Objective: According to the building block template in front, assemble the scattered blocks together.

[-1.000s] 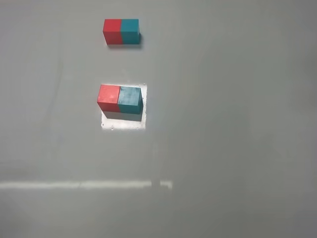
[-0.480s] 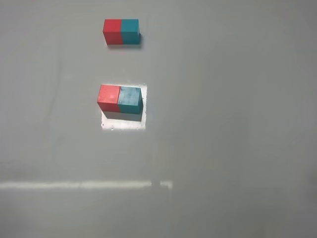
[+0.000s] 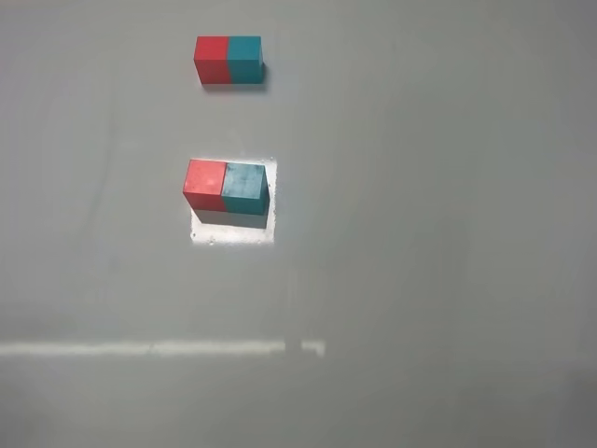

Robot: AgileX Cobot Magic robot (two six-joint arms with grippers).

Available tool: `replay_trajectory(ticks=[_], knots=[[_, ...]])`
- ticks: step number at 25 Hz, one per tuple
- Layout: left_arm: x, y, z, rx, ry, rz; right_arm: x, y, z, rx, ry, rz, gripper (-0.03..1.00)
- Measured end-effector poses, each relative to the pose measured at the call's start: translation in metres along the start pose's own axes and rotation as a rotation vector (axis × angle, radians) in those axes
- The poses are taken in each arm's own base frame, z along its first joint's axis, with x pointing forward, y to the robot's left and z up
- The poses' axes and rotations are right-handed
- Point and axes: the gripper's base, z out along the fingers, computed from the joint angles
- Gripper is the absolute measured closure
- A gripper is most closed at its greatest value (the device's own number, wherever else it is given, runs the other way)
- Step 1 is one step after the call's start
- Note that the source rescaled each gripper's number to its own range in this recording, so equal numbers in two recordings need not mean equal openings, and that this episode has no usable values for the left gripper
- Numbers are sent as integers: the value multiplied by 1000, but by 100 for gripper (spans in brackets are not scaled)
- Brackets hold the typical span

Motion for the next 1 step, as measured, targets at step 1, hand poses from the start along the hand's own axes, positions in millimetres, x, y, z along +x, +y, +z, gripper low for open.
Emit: replay_trajectory(ticks=[1], knots=[[0, 0, 0, 0, 0, 0, 0, -1, 0, 12, 1, 9, 2]])
